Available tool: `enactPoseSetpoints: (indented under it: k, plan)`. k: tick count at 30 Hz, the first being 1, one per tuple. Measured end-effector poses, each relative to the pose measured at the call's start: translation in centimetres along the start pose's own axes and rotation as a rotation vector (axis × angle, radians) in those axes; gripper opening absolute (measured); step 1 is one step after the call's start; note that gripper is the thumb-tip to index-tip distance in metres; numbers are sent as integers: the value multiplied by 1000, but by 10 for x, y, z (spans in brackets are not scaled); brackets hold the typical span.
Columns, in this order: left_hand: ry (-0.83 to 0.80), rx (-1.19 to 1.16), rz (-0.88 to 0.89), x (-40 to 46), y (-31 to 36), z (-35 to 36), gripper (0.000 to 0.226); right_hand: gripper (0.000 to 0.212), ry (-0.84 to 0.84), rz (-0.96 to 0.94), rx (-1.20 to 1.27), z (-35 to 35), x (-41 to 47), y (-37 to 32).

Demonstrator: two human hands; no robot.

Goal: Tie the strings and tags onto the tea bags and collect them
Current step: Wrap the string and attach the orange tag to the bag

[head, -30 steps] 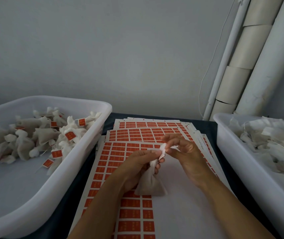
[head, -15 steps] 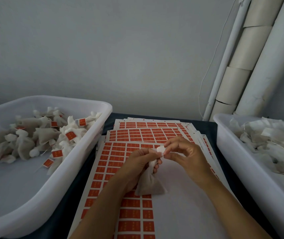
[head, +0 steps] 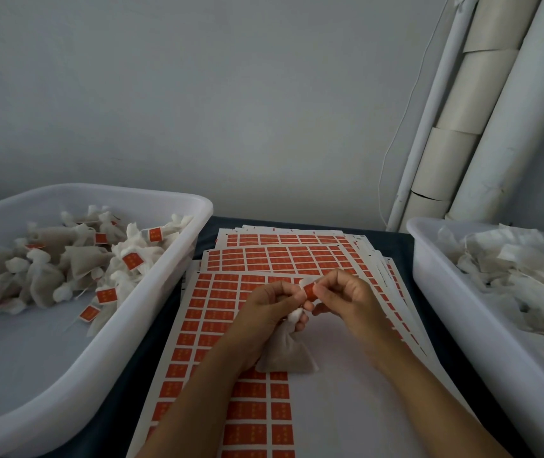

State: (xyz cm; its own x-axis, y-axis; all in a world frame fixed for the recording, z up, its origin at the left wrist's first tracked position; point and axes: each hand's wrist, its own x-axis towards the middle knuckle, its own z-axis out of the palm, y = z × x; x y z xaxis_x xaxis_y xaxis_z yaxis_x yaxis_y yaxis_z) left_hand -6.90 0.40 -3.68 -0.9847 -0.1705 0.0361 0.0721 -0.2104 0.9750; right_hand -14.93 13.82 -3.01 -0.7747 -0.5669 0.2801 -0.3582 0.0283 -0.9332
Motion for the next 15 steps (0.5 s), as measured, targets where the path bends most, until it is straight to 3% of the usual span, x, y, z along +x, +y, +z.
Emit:
enactPoseSetpoints:
  k: [15]
  plan:
    - [65,187,42,1,-1,3,13,5,38,10,-57,5,-1,1]
